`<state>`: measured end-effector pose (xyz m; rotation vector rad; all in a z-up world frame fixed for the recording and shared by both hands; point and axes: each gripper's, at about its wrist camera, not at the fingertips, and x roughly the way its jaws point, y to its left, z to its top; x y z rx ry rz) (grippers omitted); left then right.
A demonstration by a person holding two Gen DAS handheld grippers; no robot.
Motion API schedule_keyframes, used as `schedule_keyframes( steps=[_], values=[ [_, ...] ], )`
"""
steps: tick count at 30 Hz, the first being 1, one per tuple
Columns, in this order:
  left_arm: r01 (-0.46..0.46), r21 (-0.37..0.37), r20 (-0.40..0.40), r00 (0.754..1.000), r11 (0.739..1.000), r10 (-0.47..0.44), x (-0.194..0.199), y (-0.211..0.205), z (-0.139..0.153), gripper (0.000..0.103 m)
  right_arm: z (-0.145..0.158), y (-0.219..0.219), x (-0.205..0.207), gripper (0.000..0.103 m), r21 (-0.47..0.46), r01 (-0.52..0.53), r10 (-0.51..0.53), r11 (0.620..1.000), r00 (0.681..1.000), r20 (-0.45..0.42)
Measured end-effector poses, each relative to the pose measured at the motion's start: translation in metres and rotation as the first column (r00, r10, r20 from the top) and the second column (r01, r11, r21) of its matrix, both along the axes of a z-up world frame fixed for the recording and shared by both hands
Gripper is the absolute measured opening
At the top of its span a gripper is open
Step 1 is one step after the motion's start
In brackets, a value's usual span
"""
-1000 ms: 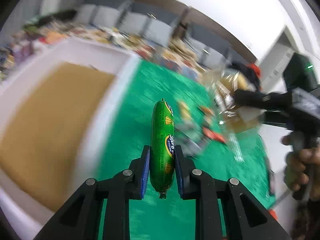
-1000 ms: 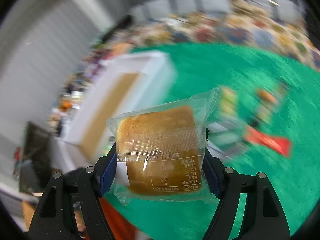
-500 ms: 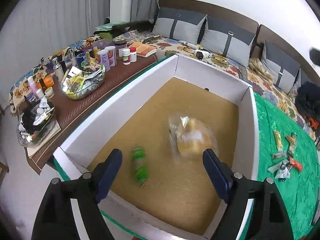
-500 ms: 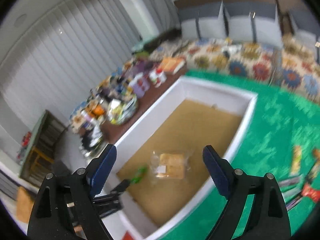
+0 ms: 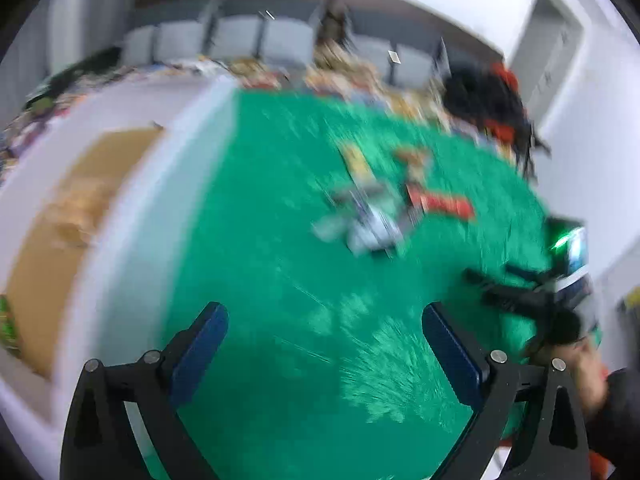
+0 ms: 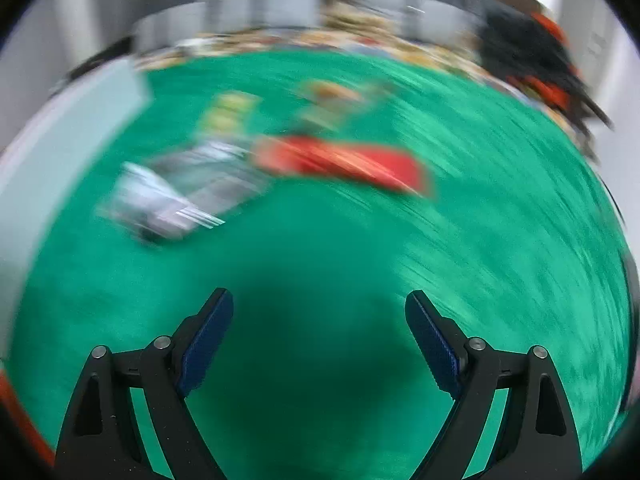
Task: Organize snacks
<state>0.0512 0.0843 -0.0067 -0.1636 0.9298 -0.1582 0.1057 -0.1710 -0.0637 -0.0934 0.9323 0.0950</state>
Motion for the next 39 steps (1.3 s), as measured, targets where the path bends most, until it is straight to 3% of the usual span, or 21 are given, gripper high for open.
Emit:
schedule_keyframes(
  steps=[2, 6, 10, 16, 39],
  values=[
    [0.022, 0.031, -0.033, 0.999, 0.999, -0.021, 0.015, -0.027, -0.027, 0.097, -0.010, -0.040, -0.007, 0.090, -0.005, 0.075, -0.075, 0.997, 0.997, 0.010],
    [0.045, 0.109, -0.054, 0.998, 0.993, -0.039, 0.052, -0.063, -0.065, 0.097, -0.013, -0.081, -0.006, 0.090, 0.029, 0.131, -0.132, 0.991, 0.991, 0.034],
    [0.052, 0.205, 0.000, 0.999, 0.977, -0.053, 0.077, -0.084, -0.079, 0.099, -0.010, -0.090, 0.007, 0.094, 0.033, 0.127, -0.129, 0.991, 0.990, 0.048],
    [0.050, 0.193, -0.009, 0.999, 0.980, -0.049, 0.096, -0.083, -0.082, 0.103, -0.013, -0.091, 0.017, 0.098, 0.036, 0.109, -0.110, 0.993, 0.993, 0.040],
    [0.050, 0.189, -0.009, 0.999, 0.981, -0.049, 0.095, -0.083, -0.084, 0.103, -0.014, -0.091, 0.013, 0.098, 0.038, 0.108, -0.110, 0.993, 0.993, 0.041]
  ],
)
